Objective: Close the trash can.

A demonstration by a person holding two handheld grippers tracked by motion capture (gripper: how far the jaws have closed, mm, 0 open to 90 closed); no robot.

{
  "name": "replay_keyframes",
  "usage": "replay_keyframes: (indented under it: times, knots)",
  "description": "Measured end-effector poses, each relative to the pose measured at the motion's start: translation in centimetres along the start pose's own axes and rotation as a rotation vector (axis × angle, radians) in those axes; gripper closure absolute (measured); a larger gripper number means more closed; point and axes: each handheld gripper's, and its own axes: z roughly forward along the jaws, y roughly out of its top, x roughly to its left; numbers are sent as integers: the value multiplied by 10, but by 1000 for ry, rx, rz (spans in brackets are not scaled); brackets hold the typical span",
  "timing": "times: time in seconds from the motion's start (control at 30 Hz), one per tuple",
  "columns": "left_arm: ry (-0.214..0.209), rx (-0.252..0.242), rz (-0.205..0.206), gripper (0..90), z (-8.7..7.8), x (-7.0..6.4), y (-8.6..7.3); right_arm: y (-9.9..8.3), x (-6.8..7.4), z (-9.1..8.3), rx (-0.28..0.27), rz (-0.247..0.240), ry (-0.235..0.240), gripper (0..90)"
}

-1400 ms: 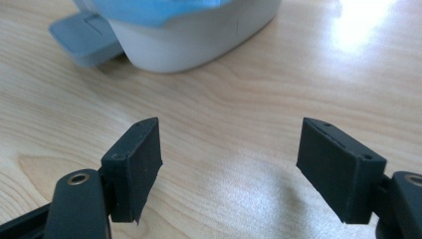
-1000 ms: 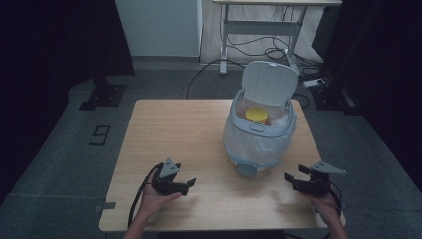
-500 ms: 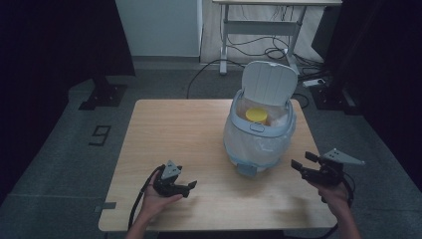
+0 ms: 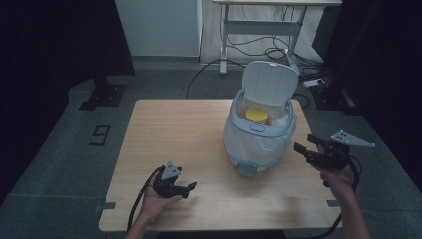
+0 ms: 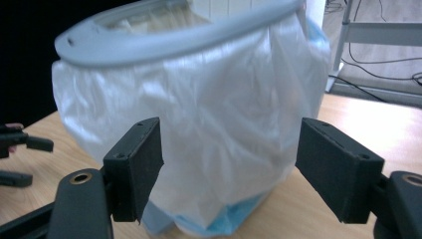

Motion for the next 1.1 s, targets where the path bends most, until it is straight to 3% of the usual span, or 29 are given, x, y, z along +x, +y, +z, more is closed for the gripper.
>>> replay_keyframes:
  times: [0.5,1.1]
  knots:
    - [-12,8,0,181,1,-1,-1,38,3,16,1,-31,18,256]
    - [-19,14,4,180,2,-1,-2,65,-3,31,2,-37,18,257]
